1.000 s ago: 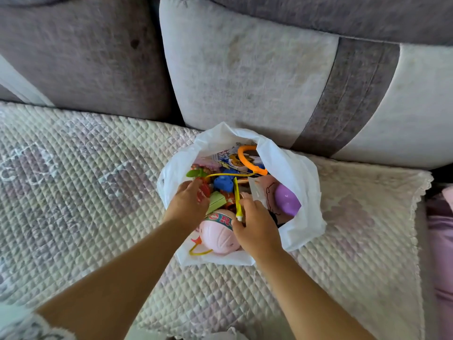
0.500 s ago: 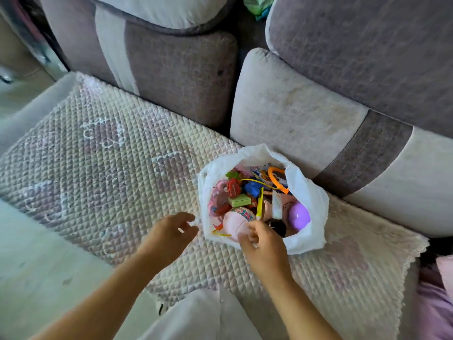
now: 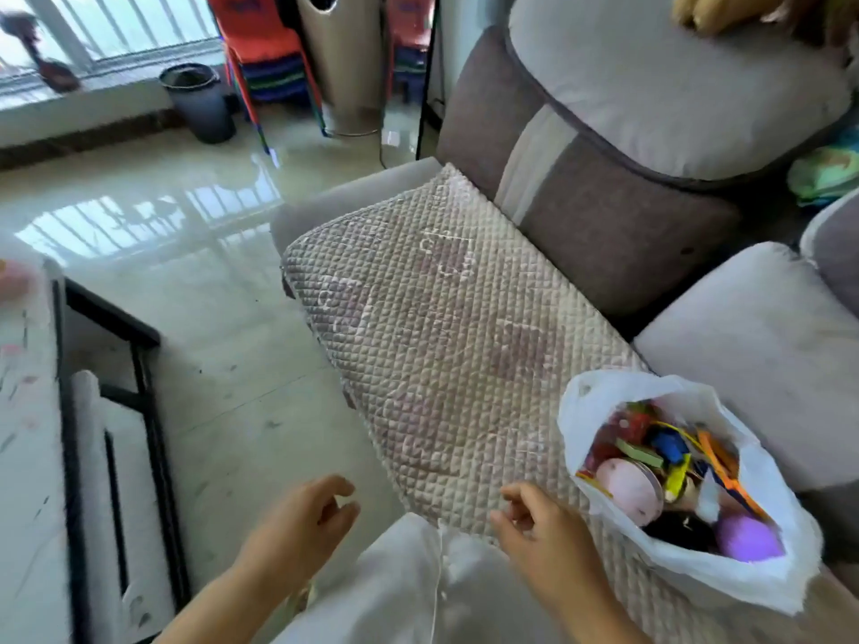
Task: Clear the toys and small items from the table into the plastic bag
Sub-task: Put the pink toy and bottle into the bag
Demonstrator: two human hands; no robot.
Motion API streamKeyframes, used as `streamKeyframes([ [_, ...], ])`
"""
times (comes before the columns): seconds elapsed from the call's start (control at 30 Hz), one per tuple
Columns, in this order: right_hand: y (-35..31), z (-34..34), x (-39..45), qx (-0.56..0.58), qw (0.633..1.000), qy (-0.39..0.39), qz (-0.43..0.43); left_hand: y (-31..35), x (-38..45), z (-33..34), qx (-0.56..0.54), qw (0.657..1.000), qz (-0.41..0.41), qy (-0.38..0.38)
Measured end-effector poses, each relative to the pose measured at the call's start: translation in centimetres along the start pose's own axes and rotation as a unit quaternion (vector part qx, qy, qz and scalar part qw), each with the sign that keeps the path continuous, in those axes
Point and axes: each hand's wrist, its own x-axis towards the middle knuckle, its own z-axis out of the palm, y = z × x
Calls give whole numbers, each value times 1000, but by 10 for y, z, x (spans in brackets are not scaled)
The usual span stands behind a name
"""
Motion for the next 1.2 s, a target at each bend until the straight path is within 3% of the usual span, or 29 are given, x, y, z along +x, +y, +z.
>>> streamKeyframes([
  [0.23, -116, 87, 7, -28, 993, -91, -73, -139, -70, -55, -60, 991, -106, 64],
  [0.5, -224, 191, 16, -89, 959, -187, -192, -260, -130, -95, -134, 952, -219, 164],
  [0.83, -329, 267, 52, -137, 916, -290, -242, -321, -142, -105, -236, 896, -320, 198],
  [1.2, -463, 349, 191, -171, 852, -360, -341, -380, -52, -193, -312, 815, -425, 240],
])
